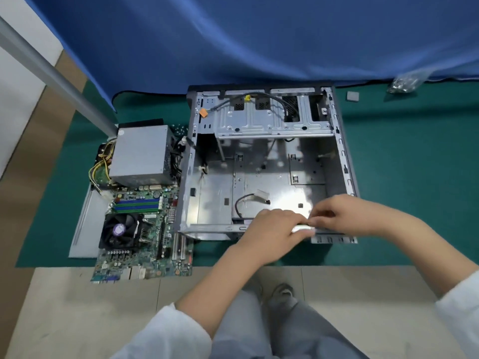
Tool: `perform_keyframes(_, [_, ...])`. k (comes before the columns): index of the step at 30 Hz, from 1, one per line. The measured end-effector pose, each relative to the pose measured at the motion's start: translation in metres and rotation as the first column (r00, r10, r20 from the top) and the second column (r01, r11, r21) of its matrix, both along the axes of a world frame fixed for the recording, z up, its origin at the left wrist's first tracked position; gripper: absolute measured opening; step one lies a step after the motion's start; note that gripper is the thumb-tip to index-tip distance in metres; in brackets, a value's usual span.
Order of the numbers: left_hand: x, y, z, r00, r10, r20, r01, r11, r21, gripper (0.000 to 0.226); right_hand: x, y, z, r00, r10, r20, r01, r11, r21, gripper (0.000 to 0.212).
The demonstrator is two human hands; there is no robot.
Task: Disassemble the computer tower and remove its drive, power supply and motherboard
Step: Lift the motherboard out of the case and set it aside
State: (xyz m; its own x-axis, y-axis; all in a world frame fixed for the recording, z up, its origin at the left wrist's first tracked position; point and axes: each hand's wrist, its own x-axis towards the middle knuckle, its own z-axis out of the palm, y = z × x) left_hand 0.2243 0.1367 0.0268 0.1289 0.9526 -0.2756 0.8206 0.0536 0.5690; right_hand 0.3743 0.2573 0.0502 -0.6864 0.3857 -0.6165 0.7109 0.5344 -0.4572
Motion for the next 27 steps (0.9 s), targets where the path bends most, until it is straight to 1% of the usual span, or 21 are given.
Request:
perform_keyframes(3, [0.013,0.009,0.005,0.992,0.097,0.076,-0.09,0.992,-0.091,0.029,0.01,-0.005,0.0,1.0,0.013,0.008,-0.013,1.0,0.001,0.014])
perform_keyframes(5, [0.016,0.014,0.004,0.983,0.156,0.093,-0.139,0.976,-0.169,0.026,0.011,-0.006,0.001,1.0,0.006,0.007,-0.006,1.0,-0.006,0.015])
perform_keyframes(7, [0.015,0.015,0.003,0.985,0.157,0.072,-0.14,0.97,-0.198,0.025,0.01,-0.005,0.003,1.0,0.022,0.016,-0.022,1.0,-0.01,0.013])
perform_keyframes(10, [0.016,0.016,0.003,0.987,0.148,0.057,-0.132,0.966,-0.223,0.025,0.008,-0.003,0.004,0.992,0.114,0.061,-0.113,0.993,-0.016,0.009])
perform_keyframes(12, [0.017,0.017,0.002,0.992,0.123,0.018,-0.116,0.965,-0.235,0.029,0.006,-0.003,0.004,0.979,0.169,0.111,-0.167,0.986,-0.028,0.007])
perform_keyframes(14, [0.019,0.016,0.0,0.99,0.137,-0.021,-0.139,0.971,-0.194,0.033,0.005,-0.004,0.003,0.972,0.185,0.142,-0.185,0.983,-0.016,0.014])
perform_keyframes(17, [0.026,0.015,-0.004,0.975,0.203,-0.085,-0.207,0.977,-0.04,0.033,0.004,-0.007,-0.002,0.97,0.184,0.16,-0.191,0.981,0.032,0.027])
perform_keyframes(18, [0.028,0.016,-0.006,0.974,0.198,-0.109,-0.201,0.979,-0.016,0.036,0.004,-0.007,-0.005,0.968,0.186,0.166,-0.197,0.979,0.047,0.03])
perform_keyframes(21, [0.029,0.018,-0.009,0.971,0.203,-0.123,-0.207,0.978,-0.018,0.041,0.004,-0.009,-0.011,0.97,0.179,0.167,-0.193,0.979,0.07,0.036])
perform_keyframes(22, [0.029,0.018,-0.01,0.97,0.194,-0.144,-0.196,0.981,-0.004,0.042,0.003,-0.01,-0.013,0.968,0.185,0.169,-0.2,0.977,0.074,0.035])
perform_keyframes(24, [0.031,0.015,-0.013,0.962,0.143,-0.234,-0.131,0.989,0.064,0.041,0.004,-0.014,-0.018,0.958,0.22,0.186,-0.243,0.964,0.111,0.031])
perform_keyframes(27, [0.032,0.009,-0.018,0.944,0.088,-0.318,-0.035,0.985,0.17,0.039,0.007,-0.022,-0.027,0.949,0.266,0.171,-0.302,0.924,0.234,0.025])
